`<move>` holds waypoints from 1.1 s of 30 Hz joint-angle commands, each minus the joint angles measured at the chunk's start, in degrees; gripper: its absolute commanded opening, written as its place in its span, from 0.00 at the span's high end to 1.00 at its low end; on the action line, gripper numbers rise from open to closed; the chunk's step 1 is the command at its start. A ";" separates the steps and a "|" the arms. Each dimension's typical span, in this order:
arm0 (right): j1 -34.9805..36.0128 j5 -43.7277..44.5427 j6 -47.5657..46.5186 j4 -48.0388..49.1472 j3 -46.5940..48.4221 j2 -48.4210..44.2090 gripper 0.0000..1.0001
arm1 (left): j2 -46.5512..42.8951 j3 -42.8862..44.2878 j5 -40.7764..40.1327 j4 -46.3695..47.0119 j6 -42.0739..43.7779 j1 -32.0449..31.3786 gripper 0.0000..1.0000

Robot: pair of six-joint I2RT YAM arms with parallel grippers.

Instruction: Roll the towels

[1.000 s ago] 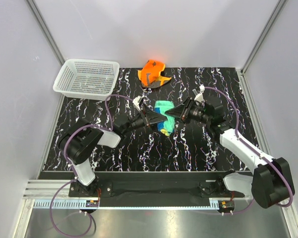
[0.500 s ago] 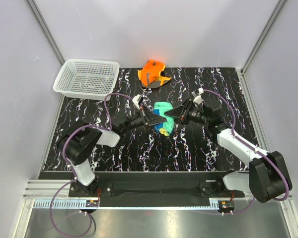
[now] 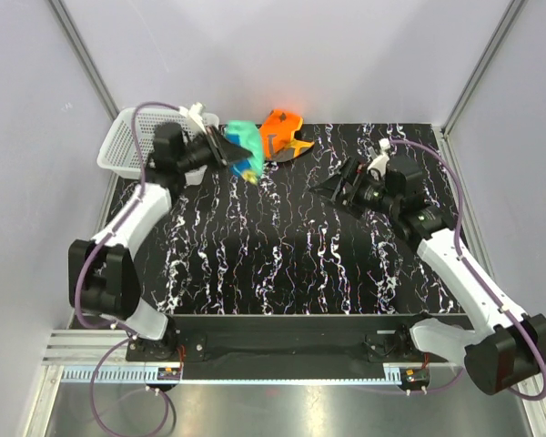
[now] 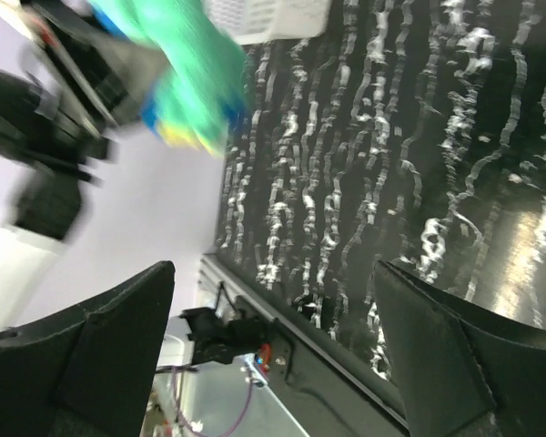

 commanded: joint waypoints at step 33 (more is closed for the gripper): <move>-0.49 -2.93 -7.84 0.76 -13.79 6.58 0.05 | 61.00 74.32 0.96 -55.79 35.20 21.60 0.86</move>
